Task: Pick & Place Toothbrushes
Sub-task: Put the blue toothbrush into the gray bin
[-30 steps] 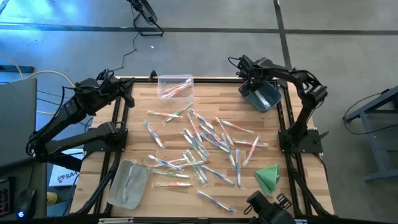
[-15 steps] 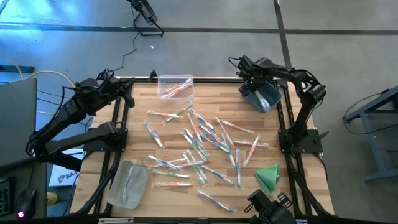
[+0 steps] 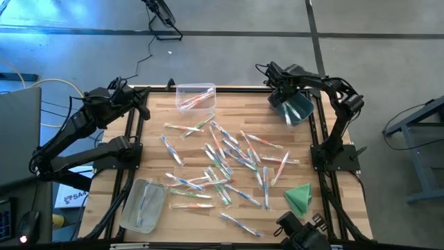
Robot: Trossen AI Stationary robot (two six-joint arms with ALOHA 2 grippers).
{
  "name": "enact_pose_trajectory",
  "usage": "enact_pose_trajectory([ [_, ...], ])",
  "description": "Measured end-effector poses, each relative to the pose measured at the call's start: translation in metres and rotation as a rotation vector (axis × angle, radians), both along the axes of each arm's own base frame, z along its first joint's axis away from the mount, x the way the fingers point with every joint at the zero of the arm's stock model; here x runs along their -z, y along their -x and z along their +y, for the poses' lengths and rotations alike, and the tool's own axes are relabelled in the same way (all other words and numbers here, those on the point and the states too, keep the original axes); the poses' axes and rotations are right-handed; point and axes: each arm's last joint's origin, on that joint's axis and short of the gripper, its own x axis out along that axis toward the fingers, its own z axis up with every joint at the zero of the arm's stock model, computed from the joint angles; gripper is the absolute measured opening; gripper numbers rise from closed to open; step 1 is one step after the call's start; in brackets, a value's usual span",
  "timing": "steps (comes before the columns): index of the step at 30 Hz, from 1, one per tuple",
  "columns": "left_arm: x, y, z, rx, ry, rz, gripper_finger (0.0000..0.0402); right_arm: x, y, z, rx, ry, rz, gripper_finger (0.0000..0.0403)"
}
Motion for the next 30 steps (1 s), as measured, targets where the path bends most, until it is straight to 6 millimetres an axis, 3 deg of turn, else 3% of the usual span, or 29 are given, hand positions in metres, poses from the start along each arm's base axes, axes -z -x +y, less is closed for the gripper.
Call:
enact_pose_trajectory([
  [6,0.0,0.0,0.0,0.0,0.0,0.0,0.0,-0.006,0.0,0.004,-0.002,0.023,0.014,0.0067],
  [13,0.0,0.0,0.0,0.0,0.0,0.001,0.0,-0.042,-0.003,0.027,-0.031,0.102,-0.064,0.0011],
  [20,0.0,0.0,0.0,0.001,0.0,0.0,0.0,-0.08,-0.001,0.053,0.007,0.186,-0.224,0.0003],
  [30,0.0,0.0,0.0,0.004,0.001,0.001,0.0,-0.121,-0.008,0.095,-0.087,0.291,-0.418,0.0003],
])
